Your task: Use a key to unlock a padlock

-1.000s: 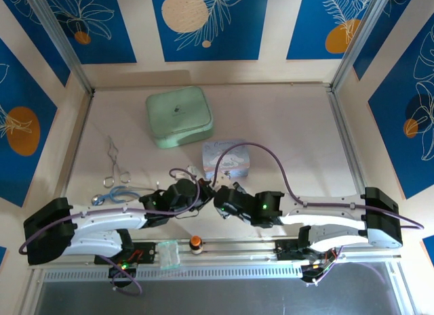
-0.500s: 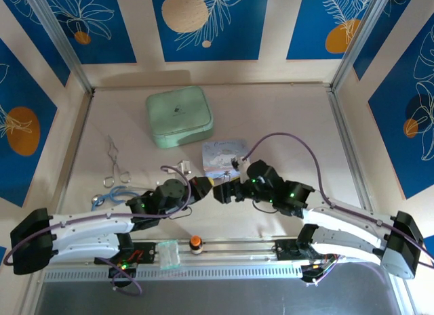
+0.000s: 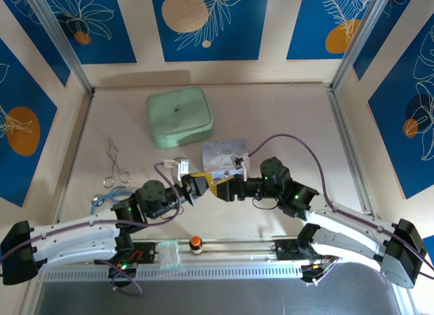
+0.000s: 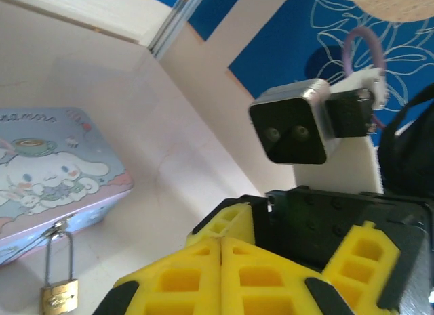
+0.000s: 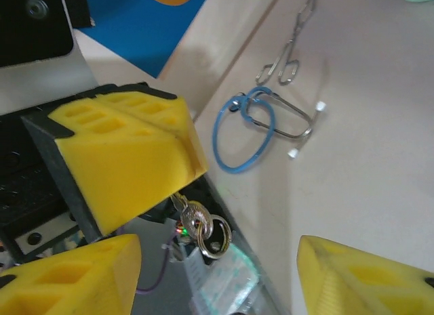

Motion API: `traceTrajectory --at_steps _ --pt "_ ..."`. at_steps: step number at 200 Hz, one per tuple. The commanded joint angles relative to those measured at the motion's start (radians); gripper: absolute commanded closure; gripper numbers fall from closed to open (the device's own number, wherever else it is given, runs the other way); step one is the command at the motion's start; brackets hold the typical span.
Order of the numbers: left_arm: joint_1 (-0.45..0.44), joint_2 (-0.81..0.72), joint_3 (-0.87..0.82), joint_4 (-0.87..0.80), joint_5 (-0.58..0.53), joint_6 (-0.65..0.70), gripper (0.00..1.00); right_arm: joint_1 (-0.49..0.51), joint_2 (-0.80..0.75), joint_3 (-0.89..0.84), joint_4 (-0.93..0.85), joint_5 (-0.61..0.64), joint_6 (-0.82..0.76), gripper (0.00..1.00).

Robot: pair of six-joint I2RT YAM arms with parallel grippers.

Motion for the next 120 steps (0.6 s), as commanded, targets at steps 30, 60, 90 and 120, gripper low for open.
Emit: traceTrajectory --at_steps 30,60,90,120 --pt "0.002 -0.015 -0.015 0.143 0.083 0.027 1.00 -0.046 -0.041 -0.042 0.145 -0.112 0.051 0.53" --pt "0.002 0.000 -0.015 0.170 0.100 0.013 1.00 -0.050 -0.041 -0.048 0.157 -0.138 0.057 0.58" --pt "0.002 0.006 -0.011 0.172 0.102 0.011 1.00 -0.051 -0.043 -0.059 0.187 -0.154 0.063 0.59" --pt "0.002 0.017 -0.007 0.175 0.113 0.008 1.00 -0.050 -0.041 -0.064 0.197 -0.162 0.065 0.63"
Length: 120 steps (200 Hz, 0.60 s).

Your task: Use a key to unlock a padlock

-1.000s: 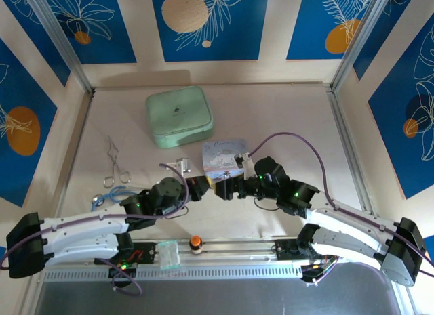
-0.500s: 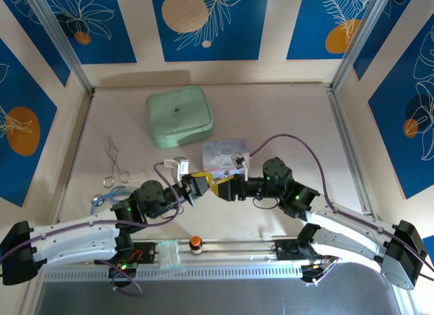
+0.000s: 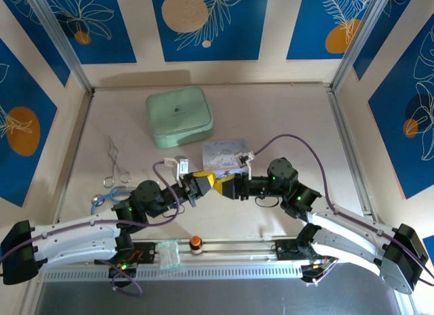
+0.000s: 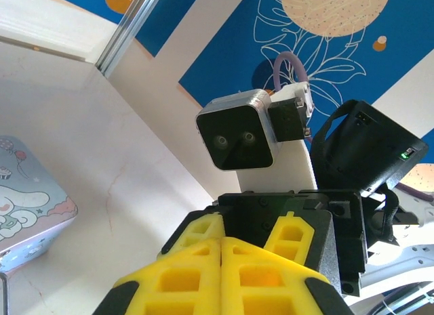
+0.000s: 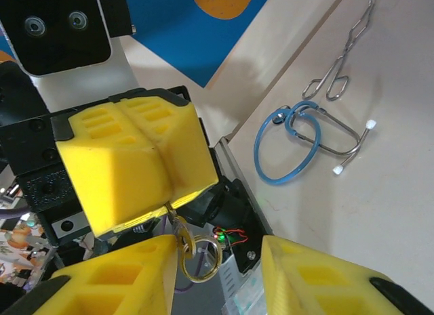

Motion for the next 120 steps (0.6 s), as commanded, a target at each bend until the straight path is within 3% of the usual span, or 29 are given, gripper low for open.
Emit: traceTrajectory --at_steps 1,55,68,77,116,120 --pt "0.002 0.006 -0.003 0.046 0.026 -0.007 1.00 -0.001 -0.013 -0.012 0.038 -0.029 0.007 0.63" --pt "0.002 0.016 0.007 0.049 0.033 -0.016 1.00 -0.013 -0.017 -0.031 0.051 -0.053 0.012 0.78" --pt "0.002 0.024 0.009 0.053 0.035 -0.014 1.00 -0.017 -0.019 -0.038 0.059 -0.056 0.012 0.94" --pt "0.002 0.029 0.007 0.058 0.033 -0.015 1.00 -0.020 -0.019 -0.041 0.060 -0.059 0.015 1.00" --pt "0.002 0.031 0.006 0.027 -0.007 -0.008 1.00 -0.028 -0.028 -0.056 0.062 -0.050 0.018 1.00" --pt "0.002 0.029 0.006 0.020 -0.017 -0.008 0.93 -0.030 -0.029 -0.058 0.060 -0.048 0.018 1.00"
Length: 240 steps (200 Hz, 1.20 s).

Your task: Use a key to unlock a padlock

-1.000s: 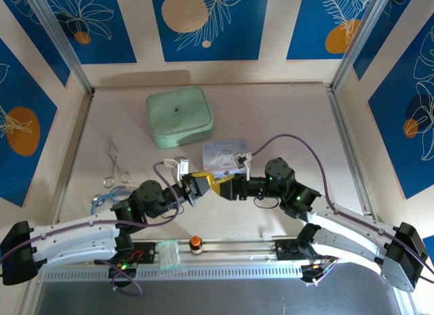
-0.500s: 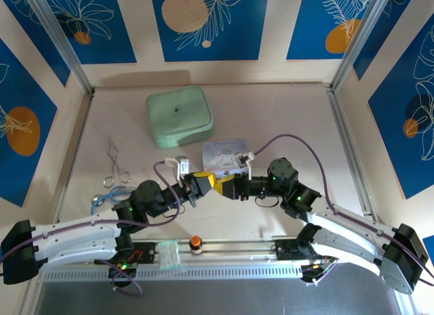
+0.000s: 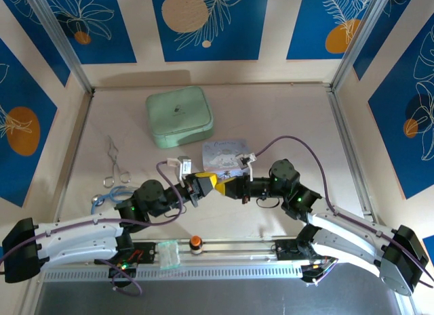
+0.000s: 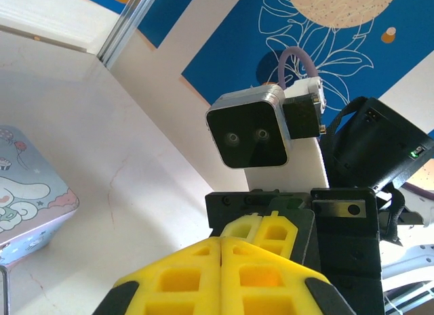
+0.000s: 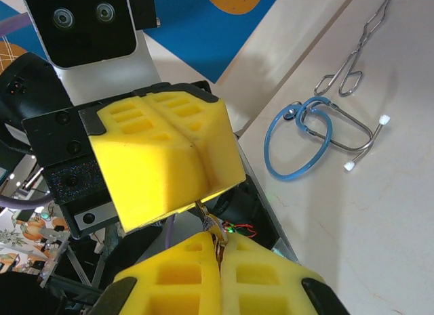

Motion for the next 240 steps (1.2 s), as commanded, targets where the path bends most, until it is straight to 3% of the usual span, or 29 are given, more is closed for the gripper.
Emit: traceTrajectory --at_steps 1,27,51,88,125,161,215,240 --pt "0.000 -0.006 0.006 0.006 -0.027 -0.001 0.91 -0.008 -0.018 -0.024 0.011 -0.003 0.001 1.00" --pt "0.000 -0.040 -0.011 -0.062 -0.154 -0.018 0.29 -0.016 -0.031 -0.033 -0.042 0.035 -0.006 1.00" --pt "0.002 -0.077 0.012 -0.229 -0.281 -0.029 0.21 -0.025 -0.049 -0.045 -0.137 0.122 -0.005 1.00" --pt "0.002 0.000 0.146 -0.542 -0.345 -0.029 0.00 -0.041 -0.045 -0.023 -0.392 0.320 0.028 1.00" --pt "0.002 0.211 0.291 -0.738 -0.293 -0.027 0.04 -0.063 -0.051 -0.007 -0.620 0.484 0.081 1.00" --pt "0.002 0.416 0.280 -0.641 -0.217 -0.082 0.18 -0.094 -0.086 -0.054 -0.664 0.481 0.089 1.00" --pt "0.001 0.622 0.335 -0.557 -0.200 -0.026 0.23 -0.124 -0.152 -0.100 -0.714 0.470 0.088 1.00" --pt "0.010 0.704 0.342 -0.471 -0.168 -0.001 0.32 -0.135 -0.179 -0.122 -0.710 0.463 0.101 1.00"
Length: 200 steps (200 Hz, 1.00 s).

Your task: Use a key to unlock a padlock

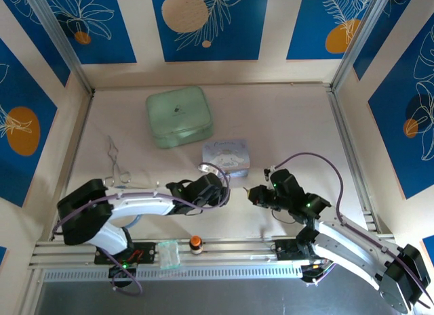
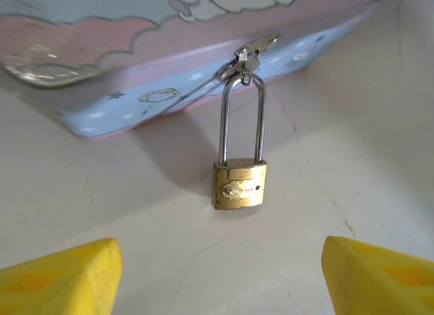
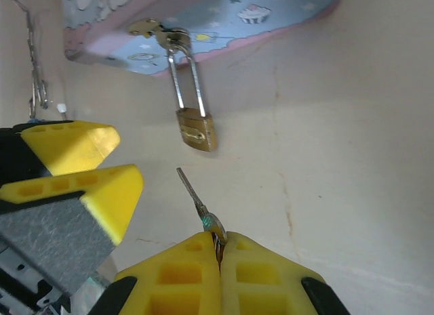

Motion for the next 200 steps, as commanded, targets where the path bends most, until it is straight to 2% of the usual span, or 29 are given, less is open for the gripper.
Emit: traceTrajectory --at_steps 1,81,117,137,176,200 --pt "0.008 0.062 0.031 0.092 0.040 0.036 0.32 -0.011 -0.034 -0.022 -0.023 -0.003 0.022 1.00" --pt "0.025 0.209 0.097 0.151 0.017 0.076 0.37 -0.022 -0.081 -0.045 -0.045 -0.026 0.032 1.00" --pt "0.028 0.246 0.125 0.133 0.016 0.064 0.48 -0.024 -0.096 -0.056 -0.043 -0.029 0.042 1.00" --pt "0.028 0.254 0.126 0.143 0.016 0.061 0.51 -0.024 -0.096 -0.060 -0.035 -0.030 0.045 1.00" --pt "0.028 0.249 0.112 0.168 0.023 0.040 0.70 -0.027 -0.094 -0.064 -0.024 -0.028 0.049 1.00" --pt "0.028 0.242 0.110 0.167 0.020 0.020 0.76 -0.027 -0.085 -0.072 0.004 -0.037 0.061 1.00"
